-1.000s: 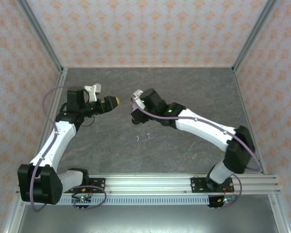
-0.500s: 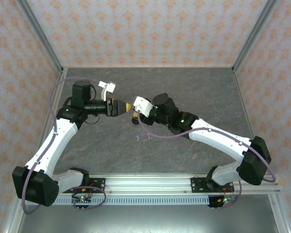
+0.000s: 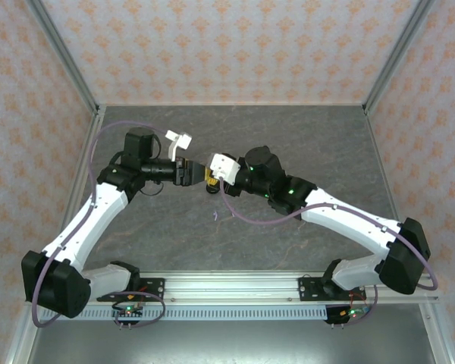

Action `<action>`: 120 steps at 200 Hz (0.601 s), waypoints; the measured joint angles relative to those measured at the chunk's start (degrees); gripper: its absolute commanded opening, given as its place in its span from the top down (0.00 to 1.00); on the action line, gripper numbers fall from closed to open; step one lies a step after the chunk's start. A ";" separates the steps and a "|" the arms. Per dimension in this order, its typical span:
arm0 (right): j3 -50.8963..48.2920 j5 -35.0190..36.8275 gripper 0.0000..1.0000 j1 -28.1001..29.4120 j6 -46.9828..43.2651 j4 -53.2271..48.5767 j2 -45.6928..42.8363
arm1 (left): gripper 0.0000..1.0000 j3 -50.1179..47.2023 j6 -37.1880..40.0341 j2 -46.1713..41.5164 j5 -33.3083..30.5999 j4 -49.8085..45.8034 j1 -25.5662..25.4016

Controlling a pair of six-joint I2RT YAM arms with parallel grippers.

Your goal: Insert the wireless bluetooth earbuds into the charging case

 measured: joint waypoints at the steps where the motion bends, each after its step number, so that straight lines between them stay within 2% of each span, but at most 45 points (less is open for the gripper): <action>1: 0.00 -0.02 0.54 0.00 0.00 0.00 0.00 | 0.39 0.00 -0.02 0.02 0.00 0.00 -0.02; 19: -0.07 -0.44 0.54 0.00 0.02 0.33 0.00 | 0.45 -0.04 -0.37 0.37 0.00 0.96 -0.59; 52: -0.33 -0.79 0.54 0.00 0.15 0.72 0.00 | 0.65 -0.37 -0.92 0.92 0.02 2.12 -1.73; 80: -0.70 -0.79 0.52 0.00 0.48 0.72 0.00 | 0.76 -0.61 -0.83 1.22 -0.02 2.27 -2.14; 103: -0.72 -0.48 0.38 0.00 1.55 0.57 0.00 | 0.80 -0.61 -0.59 1.20 0.02 2.27 -2.14; 120: -0.72 -0.02 0.24 0.00 2.14 0.63 -0.02 | 0.84 -0.63 0.26 1.16 -0.37 1.75 -2.14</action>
